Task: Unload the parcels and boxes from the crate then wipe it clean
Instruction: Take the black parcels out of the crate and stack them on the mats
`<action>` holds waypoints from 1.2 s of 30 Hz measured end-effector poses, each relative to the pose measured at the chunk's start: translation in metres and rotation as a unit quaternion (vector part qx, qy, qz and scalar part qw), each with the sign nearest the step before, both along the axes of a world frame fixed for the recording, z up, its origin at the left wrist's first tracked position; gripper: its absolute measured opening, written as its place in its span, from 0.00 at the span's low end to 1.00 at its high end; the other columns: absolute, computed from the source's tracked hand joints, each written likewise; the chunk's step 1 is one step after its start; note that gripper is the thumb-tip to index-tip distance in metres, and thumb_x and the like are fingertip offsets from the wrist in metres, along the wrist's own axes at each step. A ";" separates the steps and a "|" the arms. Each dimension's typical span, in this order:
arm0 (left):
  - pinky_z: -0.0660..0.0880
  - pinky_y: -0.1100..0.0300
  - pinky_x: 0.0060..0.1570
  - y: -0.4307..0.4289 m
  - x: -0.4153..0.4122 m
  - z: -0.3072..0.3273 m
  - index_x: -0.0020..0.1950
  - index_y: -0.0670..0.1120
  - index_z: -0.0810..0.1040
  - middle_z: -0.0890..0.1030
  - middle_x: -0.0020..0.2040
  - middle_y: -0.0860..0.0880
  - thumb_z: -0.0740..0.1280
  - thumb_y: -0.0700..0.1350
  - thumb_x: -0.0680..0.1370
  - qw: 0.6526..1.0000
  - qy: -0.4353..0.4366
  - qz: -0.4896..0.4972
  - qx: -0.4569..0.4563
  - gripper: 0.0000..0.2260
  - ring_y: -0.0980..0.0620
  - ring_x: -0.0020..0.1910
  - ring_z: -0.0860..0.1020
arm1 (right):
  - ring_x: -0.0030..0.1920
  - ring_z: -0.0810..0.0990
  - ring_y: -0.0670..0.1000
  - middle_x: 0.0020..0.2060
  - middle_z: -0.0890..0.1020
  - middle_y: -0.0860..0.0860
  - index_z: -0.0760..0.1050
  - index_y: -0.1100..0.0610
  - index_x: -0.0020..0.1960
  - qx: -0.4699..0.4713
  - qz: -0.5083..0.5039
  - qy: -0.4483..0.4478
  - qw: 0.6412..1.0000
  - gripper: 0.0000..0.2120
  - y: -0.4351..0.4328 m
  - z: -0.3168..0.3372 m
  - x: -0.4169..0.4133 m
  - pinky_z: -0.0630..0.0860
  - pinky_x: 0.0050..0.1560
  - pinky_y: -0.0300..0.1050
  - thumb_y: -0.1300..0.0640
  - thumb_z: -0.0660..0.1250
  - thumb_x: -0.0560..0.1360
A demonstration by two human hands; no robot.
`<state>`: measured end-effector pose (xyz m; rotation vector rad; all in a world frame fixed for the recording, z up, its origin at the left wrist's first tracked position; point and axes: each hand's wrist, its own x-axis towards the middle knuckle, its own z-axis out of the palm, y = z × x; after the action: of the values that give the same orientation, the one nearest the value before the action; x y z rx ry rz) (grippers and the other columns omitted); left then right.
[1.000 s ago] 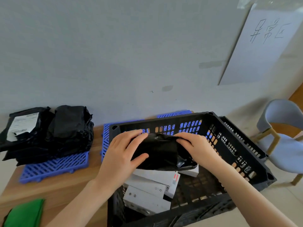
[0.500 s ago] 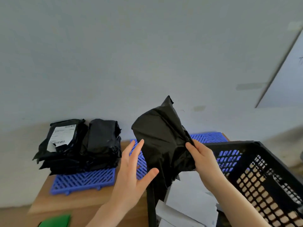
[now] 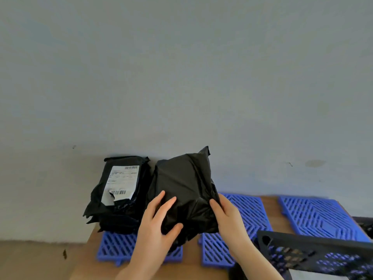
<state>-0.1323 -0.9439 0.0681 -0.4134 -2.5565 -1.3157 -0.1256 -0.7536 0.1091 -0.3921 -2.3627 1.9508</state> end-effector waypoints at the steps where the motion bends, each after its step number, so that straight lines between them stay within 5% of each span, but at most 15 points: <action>1: 0.61 0.61 0.71 -0.008 -0.010 -0.006 0.68 0.65 0.67 0.63 0.74 0.61 0.77 0.45 0.71 1.000 -0.005 -0.002 -0.012 0.32 0.61 0.74 0.62 | 0.56 0.80 0.43 0.54 0.83 0.43 0.76 0.52 0.64 0.013 0.001 -0.019 1.000 0.13 -0.009 -0.006 -0.009 0.76 0.59 0.47 0.55 0.59 0.82; 5: 0.55 0.66 0.72 -0.032 -0.043 -0.029 0.72 0.60 0.68 0.56 0.75 0.63 0.75 0.46 0.73 0.997 -0.023 -0.020 -0.074 0.30 0.62 0.74 0.57 | 0.64 0.75 0.50 0.64 0.77 0.50 0.70 0.56 0.70 0.067 -0.003 -0.089 0.994 0.17 -0.037 -0.034 -0.039 0.72 0.65 0.51 0.53 0.59 0.82; 10: 0.45 0.71 0.71 -0.041 -0.075 -0.053 0.76 0.56 0.64 0.51 0.77 0.59 0.68 0.49 0.79 0.986 -0.043 -0.072 -0.144 0.27 0.60 0.77 0.50 | 0.44 0.76 0.48 0.48 0.76 0.55 0.73 0.53 0.46 0.190 -0.014 -0.138 0.972 0.09 -0.052 -0.060 -0.065 0.69 0.39 0.39 0.53 0.57 0.82; 23: 0.45 0.65 0.74 -0.026 -0.131 -0.049 0.79 0.53 0.56 0.45 0.80 0.51 0.61 0.50 0.82 0.975 -0.067 -0.063 -0.201 0.27 0.53 0.79 0.46 | 0.48 0.79 0.53 0.50 0.80 0.56 0.76 0.59 0.55 0.205 -0.015 -0.139 0.969 0.12 -0.045 -0.073 -0.122 0.77 0.52 0.55 0.51 0.61 0.81; 27: 0.42 0.70 0.70 -0.034 -0.113 -0.048 0.79 0.56 0.53 0.45 0.80 0.56 0.63 0.52 0.81 0.981 -0.057 -0.061 -0.174 0.29 0.56 0.78 0.42 | 0.60 0.74 0.49 0.69 0.64 0.48 0.58 0.44 0.76 0.298 -0.034 -0.082 0.950 0.26 -0.042 -0.076 -0.098 0.74 0.53 0.41 0.45 0.59 0.80; 31: 0.55 0.58 0.73 -0.038 -0.082 -0.056 0.78 0.51 0.61 0.55 0.79 0.53 0.69 0.52 0.78 0.975 -0.014 -0.066 -0.209 0.31 0.52 0.79 0.51 | 0.74 0.55 0.41 0.76 0.52 0.39 0.53 0.39 0.76 0.434 0.038 0.101 0.894 0.27 -0.052 -0.081 -0.063 0.62 0.69 0.39 0.45 0.58 0.80; 34: 0.66 0.48 0.69 -0.039 -0.072 -0.062 0.74 0.47 0.70 0.64 0.77 0.47 0.73 0.55 0.73 0.958 -0.003 -0.085 -0.276 0.31 0.46 0.76 0.61 | 0.76 0.45 0.41 0.77 0.46 0.40 0.48 0.42 0.78 0.494 0.126 0.098 0.855 0.29 -0.059 -0.093 -0.056 0.51 0.75 0.43 0.47 0.57 0.81; 36: 0.64 0.48 0.69 -0.038 -0.073 -0.063 0.73 0.46 0.71 0.60 0.78 0.46 0.72 0.57 0.73 0.946 -0.014 -0.088 -0.311 0.32 0.43 0.77 0.58 | 0.76 0.42 0.42 0.76 0.40 0.39 0.44 0.44 0.78 0.496 0.154 0.061 0.852 0.30 -0.062 -0.099 -0.058 0.47 0.76 0.45 0.48 0.55 0.82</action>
<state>-0.2054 -0.9819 0.0047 -0.7493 -2.9728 -0.5167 -0.1836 -0.8154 0.0102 0.1867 -3.0210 0.5235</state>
